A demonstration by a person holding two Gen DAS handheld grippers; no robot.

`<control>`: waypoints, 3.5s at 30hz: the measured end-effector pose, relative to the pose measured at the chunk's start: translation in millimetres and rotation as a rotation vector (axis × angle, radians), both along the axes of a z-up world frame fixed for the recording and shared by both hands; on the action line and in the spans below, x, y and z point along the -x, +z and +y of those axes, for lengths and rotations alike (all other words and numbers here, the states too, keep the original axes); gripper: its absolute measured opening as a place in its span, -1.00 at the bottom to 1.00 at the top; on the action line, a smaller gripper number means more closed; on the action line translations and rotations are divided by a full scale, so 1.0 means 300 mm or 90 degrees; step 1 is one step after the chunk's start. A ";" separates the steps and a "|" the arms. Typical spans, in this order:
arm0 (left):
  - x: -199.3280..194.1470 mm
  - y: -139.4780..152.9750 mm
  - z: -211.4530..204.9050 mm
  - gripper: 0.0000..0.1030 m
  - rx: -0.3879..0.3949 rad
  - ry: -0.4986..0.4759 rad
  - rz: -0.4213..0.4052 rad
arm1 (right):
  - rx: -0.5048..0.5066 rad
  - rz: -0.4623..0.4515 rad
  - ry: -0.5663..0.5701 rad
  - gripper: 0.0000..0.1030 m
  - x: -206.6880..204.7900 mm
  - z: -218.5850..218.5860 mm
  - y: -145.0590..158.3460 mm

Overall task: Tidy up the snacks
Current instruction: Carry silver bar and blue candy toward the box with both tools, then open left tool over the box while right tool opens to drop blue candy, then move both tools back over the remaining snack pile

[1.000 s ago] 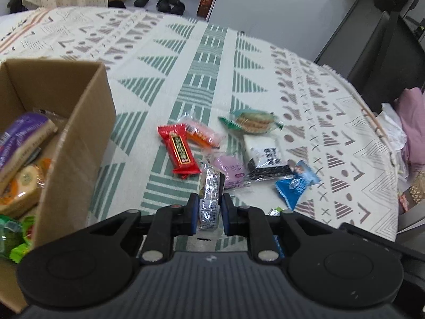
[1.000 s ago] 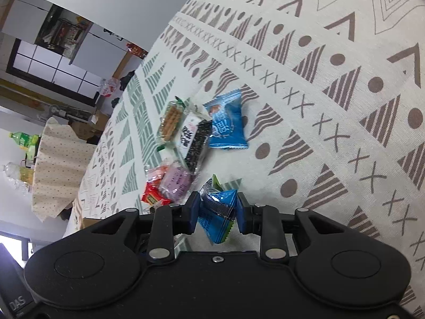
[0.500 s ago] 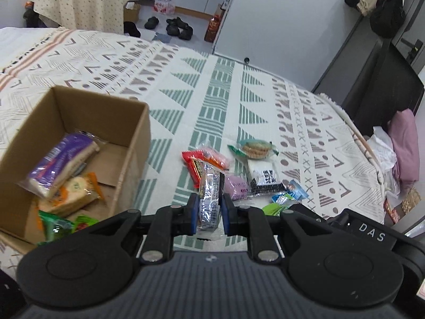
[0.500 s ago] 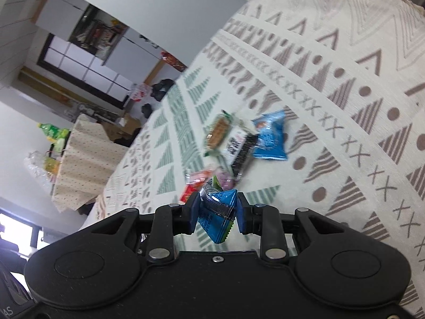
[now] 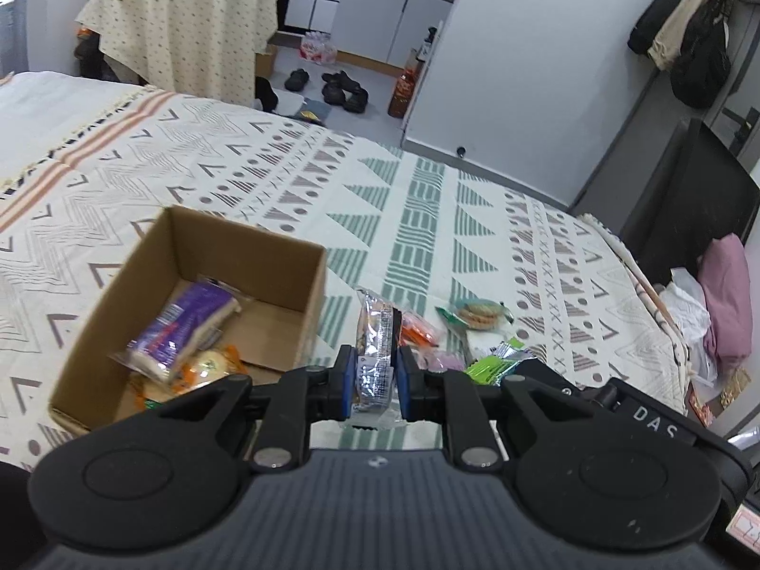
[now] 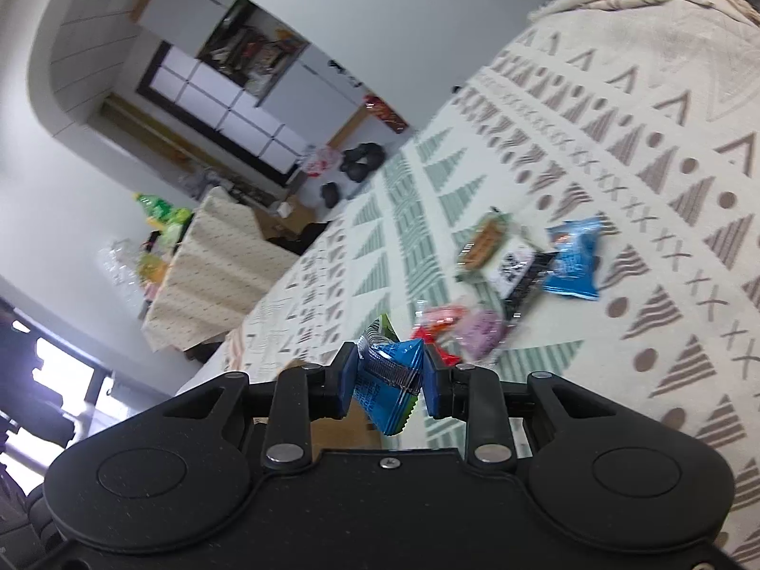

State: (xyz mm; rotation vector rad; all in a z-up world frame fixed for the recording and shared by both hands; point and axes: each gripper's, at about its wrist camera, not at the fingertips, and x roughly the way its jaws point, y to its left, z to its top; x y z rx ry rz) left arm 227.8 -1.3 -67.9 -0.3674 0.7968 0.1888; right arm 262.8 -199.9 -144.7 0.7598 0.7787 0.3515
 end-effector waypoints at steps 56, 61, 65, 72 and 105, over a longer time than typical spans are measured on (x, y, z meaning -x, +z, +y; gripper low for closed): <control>0.112 -0.065 0.449 0.71 0.057 0.128 0.087 | 0.051 -0.079 0.167 0.25 0.048 0.381 0.048; 0.107 -0.054 0.412 0.76 0.041 0.121 0.105 | 0.060 -0.061 0.136 0.61 0.049 0.339 0.057; 0.110 -0.037 0.381 0.92 0.025 0.121 0.096 | 0.064 -0.051 0.125 0.72 0.048 0.310 0.068; 0.098 -0.002 0.299 1.00 0.003 0.095 0.073 | 0.059 -0.048 0.110 0.87 0.045 0.242 0.100; 0.060 0.109 -0.045 1.00 -0.019 0.010 -0.006 | 0.126 -0.038 0.090 1.00 -0.039 -0.213 0.215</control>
